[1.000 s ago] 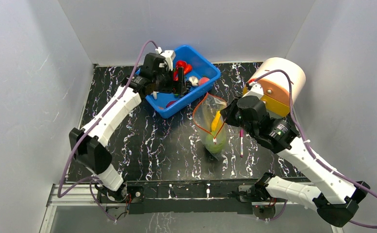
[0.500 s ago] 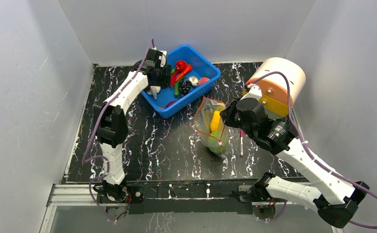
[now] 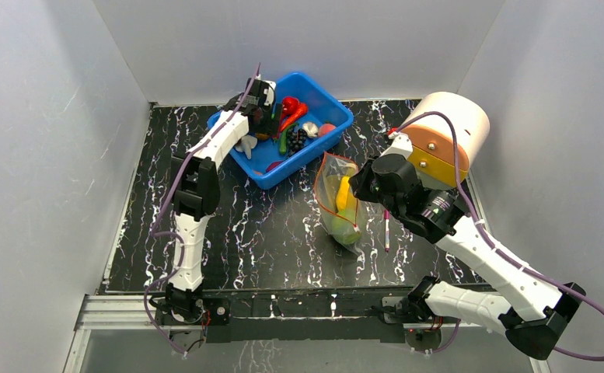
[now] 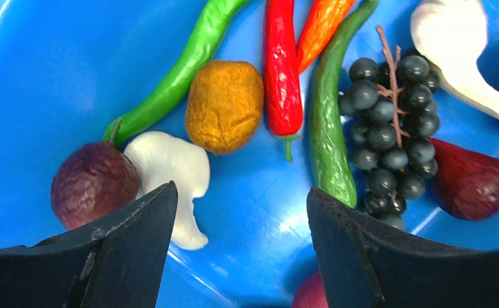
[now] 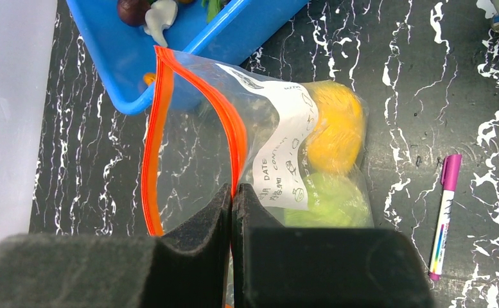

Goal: Place the food in the zip-top bag and seal the zipper
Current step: Pick up the fake fruit from the bin.

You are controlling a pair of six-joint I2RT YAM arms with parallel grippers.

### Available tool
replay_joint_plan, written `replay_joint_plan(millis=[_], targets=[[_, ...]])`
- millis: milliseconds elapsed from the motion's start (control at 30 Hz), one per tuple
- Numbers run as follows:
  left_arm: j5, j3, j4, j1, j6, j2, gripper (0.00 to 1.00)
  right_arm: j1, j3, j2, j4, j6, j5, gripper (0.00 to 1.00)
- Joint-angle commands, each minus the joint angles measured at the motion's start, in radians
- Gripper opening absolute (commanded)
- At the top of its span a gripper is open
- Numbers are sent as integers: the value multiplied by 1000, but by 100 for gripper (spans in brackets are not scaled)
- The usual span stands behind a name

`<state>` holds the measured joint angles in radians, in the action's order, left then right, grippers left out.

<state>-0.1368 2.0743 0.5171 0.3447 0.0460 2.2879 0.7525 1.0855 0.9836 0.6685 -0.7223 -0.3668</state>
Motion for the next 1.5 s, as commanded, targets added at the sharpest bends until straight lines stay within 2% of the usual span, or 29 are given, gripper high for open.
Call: replay_joint_plan(millis=[0,400,533,633,1067,1300,1467], targets=[[-36,74,-26,-14,-37,30,72,-1,50,-9,-59,20,-34,0],[-4,116,-80,-22,-43,127,69,1,81,26,-68,36,-36,0],[3,129,-82,-27,-47,152,64,0,82,33,-72,37,-32,0],[7,142,-64,-27,-49,160,51,-1,85,36,-75,37,-26,0],[35,-24,-99,-27,-4,4,31,0,55,13,-74,23,-41,0],[62,-24,-39,-27,51,-37,29,0,28,-6,-65,21,-55,0],[97,-100,-46,-27,101,-129,27,0,26,-10,-63,12,-48,0]])
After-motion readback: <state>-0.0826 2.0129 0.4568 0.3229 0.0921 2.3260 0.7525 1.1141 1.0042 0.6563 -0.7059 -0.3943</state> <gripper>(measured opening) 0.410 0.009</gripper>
